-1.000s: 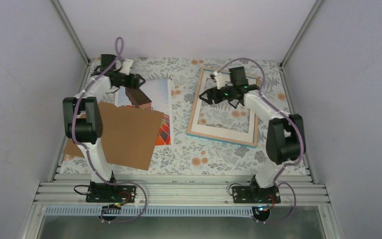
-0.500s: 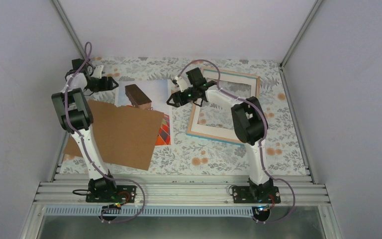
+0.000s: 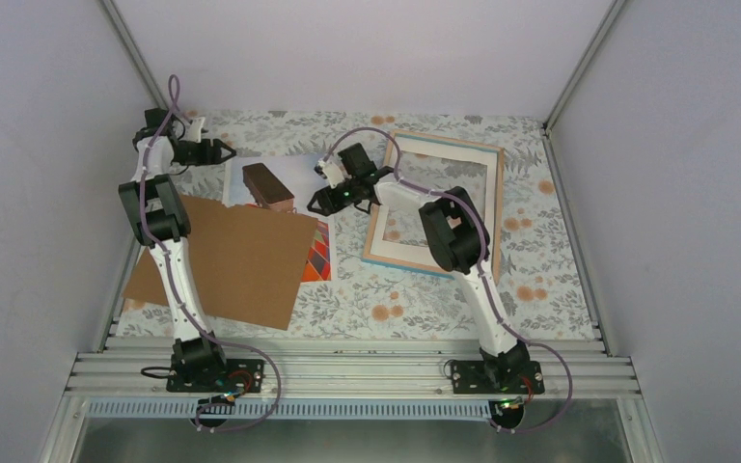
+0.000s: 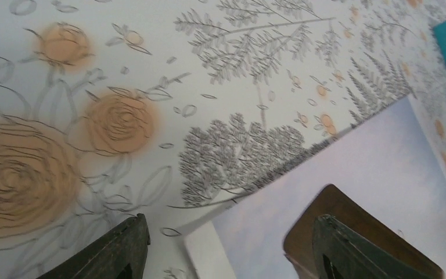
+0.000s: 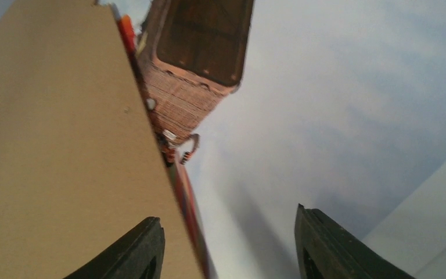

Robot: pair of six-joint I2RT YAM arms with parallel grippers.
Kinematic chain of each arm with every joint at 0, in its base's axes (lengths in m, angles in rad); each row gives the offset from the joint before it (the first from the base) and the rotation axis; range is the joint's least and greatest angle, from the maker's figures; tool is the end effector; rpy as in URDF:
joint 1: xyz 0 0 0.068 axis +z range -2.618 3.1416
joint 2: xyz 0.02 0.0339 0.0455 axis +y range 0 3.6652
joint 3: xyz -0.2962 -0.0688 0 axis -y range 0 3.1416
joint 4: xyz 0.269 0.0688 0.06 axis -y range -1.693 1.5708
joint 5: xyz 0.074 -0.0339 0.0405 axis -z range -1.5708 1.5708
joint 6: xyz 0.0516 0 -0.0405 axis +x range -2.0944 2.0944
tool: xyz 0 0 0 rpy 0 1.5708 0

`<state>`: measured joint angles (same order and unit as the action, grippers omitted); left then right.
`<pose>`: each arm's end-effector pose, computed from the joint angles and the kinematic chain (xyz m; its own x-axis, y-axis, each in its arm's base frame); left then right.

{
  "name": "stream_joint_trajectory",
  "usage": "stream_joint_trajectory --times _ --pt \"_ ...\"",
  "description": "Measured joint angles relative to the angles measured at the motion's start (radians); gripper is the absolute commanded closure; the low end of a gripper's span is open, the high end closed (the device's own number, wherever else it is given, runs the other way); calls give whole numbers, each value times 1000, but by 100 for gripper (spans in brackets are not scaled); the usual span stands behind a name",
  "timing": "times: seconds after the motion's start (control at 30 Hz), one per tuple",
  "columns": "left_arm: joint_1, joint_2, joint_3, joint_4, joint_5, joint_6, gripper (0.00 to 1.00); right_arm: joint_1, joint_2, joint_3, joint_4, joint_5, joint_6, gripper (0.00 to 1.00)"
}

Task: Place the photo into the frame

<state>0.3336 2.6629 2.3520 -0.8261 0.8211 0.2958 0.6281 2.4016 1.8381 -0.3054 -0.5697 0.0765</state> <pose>0.5824 0.1618 0.1257 -0.8004 -0.0672 -0.5957 0.3145 0.7989 -0.5127 0.4481 0.3598 0.1306 -0.6754 -0.4110 -0.6123 -0.7271 0.5096 0.4600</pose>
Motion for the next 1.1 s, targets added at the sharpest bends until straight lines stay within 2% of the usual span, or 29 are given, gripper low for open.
stream_joint_trajectory --times 0.23,0.43,0.53,0.7,0.83,0.97,1.1 --pt "-2 3 -19 -118 103 80 40 -1 20 -2 24 18 10 50" --pt "2 -27 -114 -159 199 124 44 -1 20 -11 43 29 25 53" --pt "2 -47 -164 -177 228 142 53 -1 20 -15 51 30 30 52" --pt "-4 -73 -227 -195 226 175 75 -1 20 -16 58 21 29 43" --pt "-18 -125 -308 -170 216 203 96 -1 17 -17 59 -2 23 34" --pt "-47 -240 -403 -91 204 213 98 -16 -16 -25 22 -32 -6 24" --pt "-92 -385 -444 0 206 208 98 -61 -137 -71 -22 -79 -59 22"
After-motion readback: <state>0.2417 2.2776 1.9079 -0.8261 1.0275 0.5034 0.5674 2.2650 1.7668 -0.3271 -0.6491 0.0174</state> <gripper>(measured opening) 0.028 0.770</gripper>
